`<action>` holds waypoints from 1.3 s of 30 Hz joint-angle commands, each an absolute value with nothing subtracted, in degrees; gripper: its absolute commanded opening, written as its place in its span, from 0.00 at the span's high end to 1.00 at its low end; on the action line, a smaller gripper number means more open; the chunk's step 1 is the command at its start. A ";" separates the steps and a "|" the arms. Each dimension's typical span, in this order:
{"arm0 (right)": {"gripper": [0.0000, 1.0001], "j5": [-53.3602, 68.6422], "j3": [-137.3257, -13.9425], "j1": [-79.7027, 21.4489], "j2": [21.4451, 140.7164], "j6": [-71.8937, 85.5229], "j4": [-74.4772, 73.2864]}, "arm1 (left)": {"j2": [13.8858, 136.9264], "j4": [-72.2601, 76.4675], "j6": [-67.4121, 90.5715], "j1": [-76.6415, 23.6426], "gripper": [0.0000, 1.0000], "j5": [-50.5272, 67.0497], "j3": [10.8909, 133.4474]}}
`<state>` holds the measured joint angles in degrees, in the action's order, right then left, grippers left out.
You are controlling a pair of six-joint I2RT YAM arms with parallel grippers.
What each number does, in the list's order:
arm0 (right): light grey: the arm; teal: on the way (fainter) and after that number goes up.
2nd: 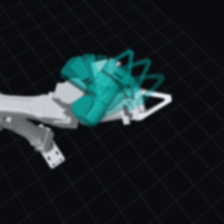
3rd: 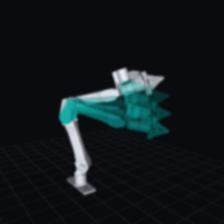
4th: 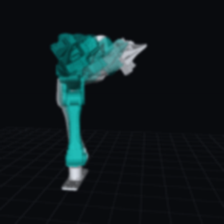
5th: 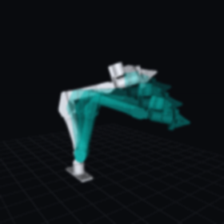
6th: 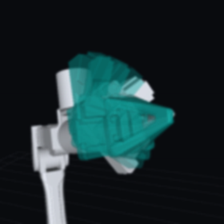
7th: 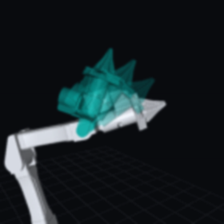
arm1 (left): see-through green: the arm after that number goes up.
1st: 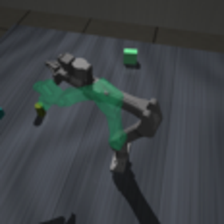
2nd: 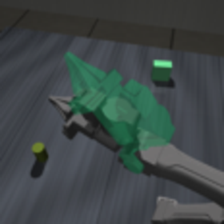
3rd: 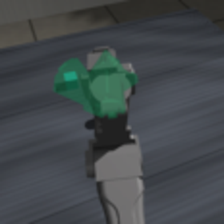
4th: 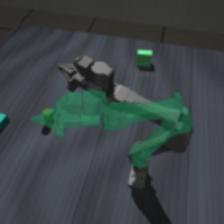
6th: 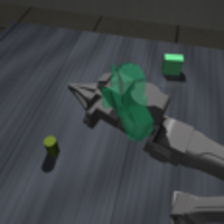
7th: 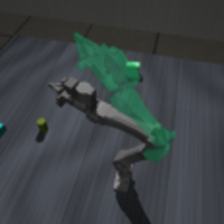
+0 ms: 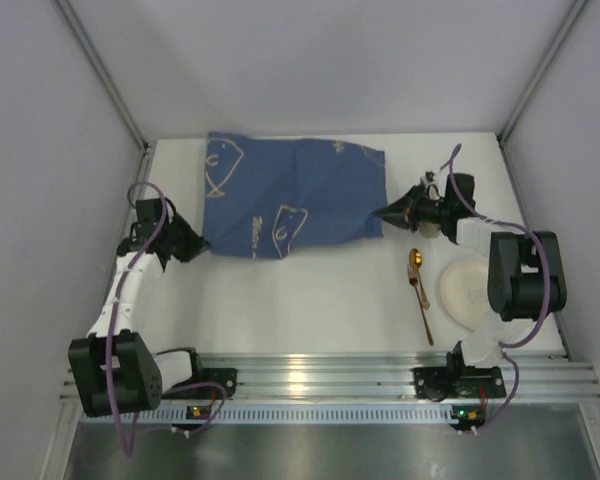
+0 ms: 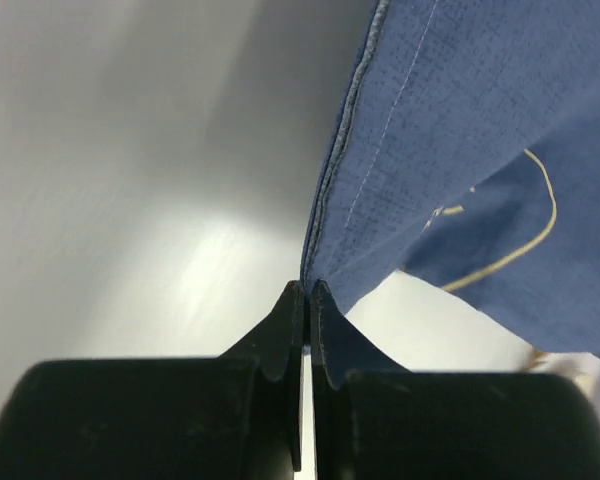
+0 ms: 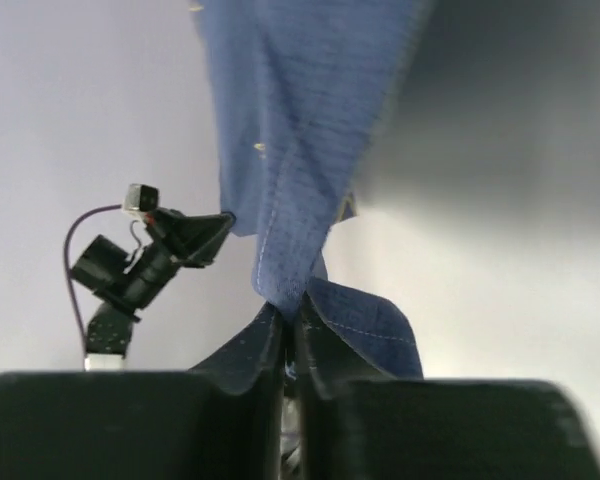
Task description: Set the dinner table for one person
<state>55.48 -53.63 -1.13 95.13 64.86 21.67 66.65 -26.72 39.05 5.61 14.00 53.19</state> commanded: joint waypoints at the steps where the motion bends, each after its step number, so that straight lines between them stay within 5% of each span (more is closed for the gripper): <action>1: 0.88 54.76 -51.59 -1.76 97.90 45.65 -1.62 | 65.65 -37.16 38.32 9.31 1.00 7.66 48.87; 3: 0.65 51.25 -52.38 -1.58 100.19 38.45 -10.68 | 67.41 -40.06 37.80 12.02 1.00 7.03 49.57; 4: 0.23 50.63 -52.64 -1.58 100.72 37.02 -14.72 | 67.76 -42.51 37.71 12.48 0.53 6.68 51.05; 5: 0.02 49.84 -53.08 -1.67 100.64 36.22 -15.64 | 67.68 -42.89 37.62 12.83 0.24 6.85 51.50; 6: 0.00 49.22 -53.52 -1.67 100.46 35.17 -16.43 | 67.59 -43.41 37.79 12.83 0.02 7.12 52.98; 19: 0.00 42.55 -74.34 -8.78 94.30 31.38 -27.16 | 74.69 -34.81 38.49 12.74 0.01 15.37 57.13; 31: 0.00 45.97 -113.43 -24.26 134.35 43.94 -19.51 | 84.80 -29.37 36.65 10.37 0.02 11.52 60.47; 39: 0.00 38.25 -110.85 -22.94 136.59 36.84 -26.53 | 96.14 -22.76 34.28 9.58 0.02 9.93 63.98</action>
<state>44.45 -111.79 -23.83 139.92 42.15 -21.96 94.00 -27.73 35.94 10.28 11.29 60.53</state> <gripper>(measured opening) 0.995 0.985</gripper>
